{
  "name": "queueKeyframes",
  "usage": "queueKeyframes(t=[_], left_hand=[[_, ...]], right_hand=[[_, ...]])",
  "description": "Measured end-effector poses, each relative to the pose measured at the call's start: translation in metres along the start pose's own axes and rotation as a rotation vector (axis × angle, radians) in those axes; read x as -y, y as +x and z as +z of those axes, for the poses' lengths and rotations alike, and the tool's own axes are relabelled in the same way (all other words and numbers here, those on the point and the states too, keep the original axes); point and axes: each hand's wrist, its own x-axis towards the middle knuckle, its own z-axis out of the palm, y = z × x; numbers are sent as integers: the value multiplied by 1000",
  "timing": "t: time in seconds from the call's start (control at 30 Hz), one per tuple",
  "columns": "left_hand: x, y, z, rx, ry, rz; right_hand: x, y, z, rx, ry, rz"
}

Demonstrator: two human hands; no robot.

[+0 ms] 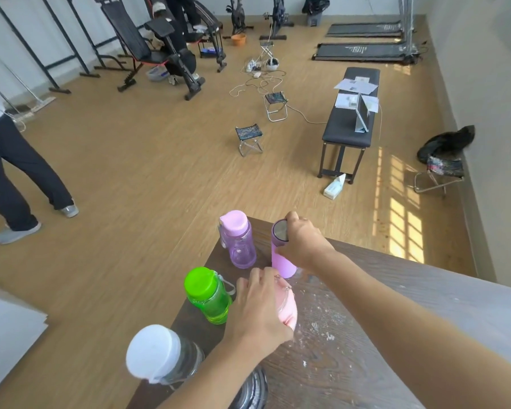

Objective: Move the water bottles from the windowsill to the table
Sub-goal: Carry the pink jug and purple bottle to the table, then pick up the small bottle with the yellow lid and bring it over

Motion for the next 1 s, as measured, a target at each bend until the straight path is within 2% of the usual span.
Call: queueKeyframes(t=[0.4, 0.57, 0.73, 1.0], left_hand=[[4, 3, -7, 42, -8, 42], [-21, 4, -34, -144, 2, 178], [-98, 8, -47, -180, -62, 371], [-280, 28, 12, 75, -72, 531]], right_hand=[[-5, -1, 4, 16, 41, 35], [-35, -34, -18, -9, 72, 88], [-109, -96, -71, -144, 126, 129], [-290, -192, -147, -332, 186, 309]])
